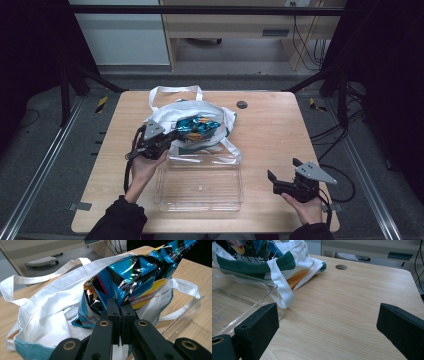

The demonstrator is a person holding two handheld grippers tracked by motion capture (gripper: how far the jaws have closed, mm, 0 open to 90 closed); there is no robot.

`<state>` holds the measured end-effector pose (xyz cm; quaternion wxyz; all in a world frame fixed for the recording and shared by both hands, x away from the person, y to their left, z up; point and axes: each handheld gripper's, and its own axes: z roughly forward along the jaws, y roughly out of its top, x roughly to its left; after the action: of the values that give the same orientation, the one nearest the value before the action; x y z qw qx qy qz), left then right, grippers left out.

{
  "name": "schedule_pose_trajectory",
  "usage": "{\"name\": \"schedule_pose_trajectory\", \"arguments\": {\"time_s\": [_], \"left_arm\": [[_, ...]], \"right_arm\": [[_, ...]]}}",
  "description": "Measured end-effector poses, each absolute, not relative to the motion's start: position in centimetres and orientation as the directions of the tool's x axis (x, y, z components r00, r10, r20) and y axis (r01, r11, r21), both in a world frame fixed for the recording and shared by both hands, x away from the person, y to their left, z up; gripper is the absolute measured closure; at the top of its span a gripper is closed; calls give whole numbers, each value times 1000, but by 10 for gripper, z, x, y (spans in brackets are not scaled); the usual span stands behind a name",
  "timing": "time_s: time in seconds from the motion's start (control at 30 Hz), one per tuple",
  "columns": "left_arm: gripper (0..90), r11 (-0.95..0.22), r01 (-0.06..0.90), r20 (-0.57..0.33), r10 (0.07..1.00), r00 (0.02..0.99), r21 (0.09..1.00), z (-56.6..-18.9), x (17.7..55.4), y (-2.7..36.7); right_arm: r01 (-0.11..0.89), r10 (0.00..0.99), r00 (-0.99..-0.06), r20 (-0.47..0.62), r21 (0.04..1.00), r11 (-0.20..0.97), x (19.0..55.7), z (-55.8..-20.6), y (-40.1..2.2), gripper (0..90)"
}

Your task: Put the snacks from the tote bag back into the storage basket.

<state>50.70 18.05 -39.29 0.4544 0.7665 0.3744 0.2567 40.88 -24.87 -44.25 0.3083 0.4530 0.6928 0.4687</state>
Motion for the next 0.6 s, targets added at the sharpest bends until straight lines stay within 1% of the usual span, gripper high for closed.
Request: {"name": "schedule_pose_trajectory", "arguments": {"time_s": [0.07,0.13,0.17,0.27,0.6], "left_arm": [[892,-292,339,42,808,587,894,-392,506,181],[897,-251,342,4,811,585,905,-390,504,182],[898,-251,342,4,811,585,905,-390,504,182],[900,-205,343,-34,815,579,917,-387,502,185],[900,-157,296,-47,812,581,942,-373,493,192]], "right_arm": [[340,917,-399,-1,929,149,409,-442,-249,44],[340,917,-399,-1,929,149,408,-442,-249,45],[340,917,-399,-1,929,149,408,-442,-249,45],[341,917,-398,0,928,148,408,-442,-249,45],[341,918,-397,1,929,146,408,-442,-250,45]]}}
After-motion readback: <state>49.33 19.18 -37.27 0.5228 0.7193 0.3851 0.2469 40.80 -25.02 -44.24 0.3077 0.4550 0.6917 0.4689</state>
